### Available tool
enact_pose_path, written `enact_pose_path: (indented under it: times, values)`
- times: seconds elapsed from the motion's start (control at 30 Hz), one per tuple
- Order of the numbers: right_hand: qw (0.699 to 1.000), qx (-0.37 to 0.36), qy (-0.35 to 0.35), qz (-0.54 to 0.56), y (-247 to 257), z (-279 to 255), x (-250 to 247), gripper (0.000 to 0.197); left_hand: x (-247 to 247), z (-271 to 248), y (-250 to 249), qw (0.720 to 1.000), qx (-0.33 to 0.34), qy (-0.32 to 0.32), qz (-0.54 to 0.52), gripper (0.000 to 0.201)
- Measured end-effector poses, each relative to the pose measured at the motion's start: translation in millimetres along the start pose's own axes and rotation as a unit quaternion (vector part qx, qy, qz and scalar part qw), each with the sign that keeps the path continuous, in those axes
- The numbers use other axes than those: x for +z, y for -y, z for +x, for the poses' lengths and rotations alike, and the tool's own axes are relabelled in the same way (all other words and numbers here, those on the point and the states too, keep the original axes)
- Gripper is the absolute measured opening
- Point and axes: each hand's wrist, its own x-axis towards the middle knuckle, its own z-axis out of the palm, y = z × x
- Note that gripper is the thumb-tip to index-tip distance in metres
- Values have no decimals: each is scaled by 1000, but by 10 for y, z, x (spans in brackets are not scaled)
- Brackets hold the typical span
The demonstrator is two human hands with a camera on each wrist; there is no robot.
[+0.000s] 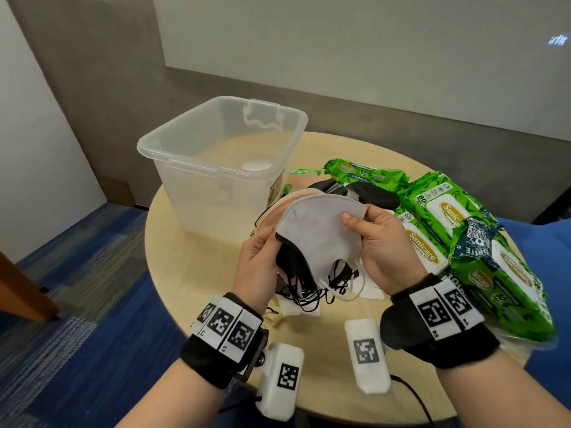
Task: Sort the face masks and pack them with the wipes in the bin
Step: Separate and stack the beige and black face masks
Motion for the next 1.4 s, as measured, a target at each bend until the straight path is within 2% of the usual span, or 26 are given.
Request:
enact_pose_path:
  times: [0.13, 0.27, 0.3, 0.37, 0.43, 0.5, 0.57, 0.6, 0.63, 0.73, 0.97, 1.07, 1.13, 1.2, 1.3, 1.4]
  values:
    - [1000, -10, -21, 15, -14, -6, 14, 16, 0, 9, 5, 1000, -5, 12, -12, 40]
    - [999, -19, -43, 18, -30, -11, 40, 16, 55, -36, -49, 999, 30, 14, 28, 12]
    - [999, -19, -49, 15, -30, -13, 39, 16, 52, -31, -38, 998, 41, 13, 44, 13]
    - [998, -22, -60, -18, -36, -22, 39, 16, 44, -21, -21, 996, 51, 12, 65, 18]
    - [990, -45, -75, -110, -49, -29, 30, 20, 29, -5, 4, 996, 50, 5, 78, 22]
    - [954, -124, -86, -257, -54, -25, 3, 31, 21, 0, 28, 995, 55, 7, 83, 23]
    - [892, -209, -50, -397, -6, -36, 1, 40, 13, 6, 50, 994, 60, 26, 87, 20]
    - [868, -227, -21, -440, 17, -36, 10, 44, 6, 8, 58, 993, 64, 43, 92, 19]
    - [859, -225, 1, -460, 28, -30, 16, 44, 3, 4, 52, 992, 67, 60, 94, 18]
    - [879, -224, -2, -421, 47, -26, 34, 27, 9, -5, 57, 989, 68, 87, 98, 20]
    - [886, -265, -8, -381, 80, -35, -29, 29, 7, 3, 88, 990, 63, 80, 101, 34]
    - [889, -264, 6, -375, 106, -36, -71, 29, 5, 6, 53, 992, 45, 59, 98, 25]
    - [902, -251, 29, -349, 153, -48, -111, 28, -26, 25, 37, 994, 47, 38, 95, 24]
    - [911, -233, 87, -328, 210, -66, -145, 27, -71, 47, 45, 994, 53, 17, 97, 24]
    - [897, -209, 163, -353, 254, -99, -127, 23, -86, 70, 60, 993, 57, 9, 98, 14]
    - [891, -205, 166, -371, 256, -113, -61, 28, -70, 66, 59, 990, 82, 24, 109, 16]
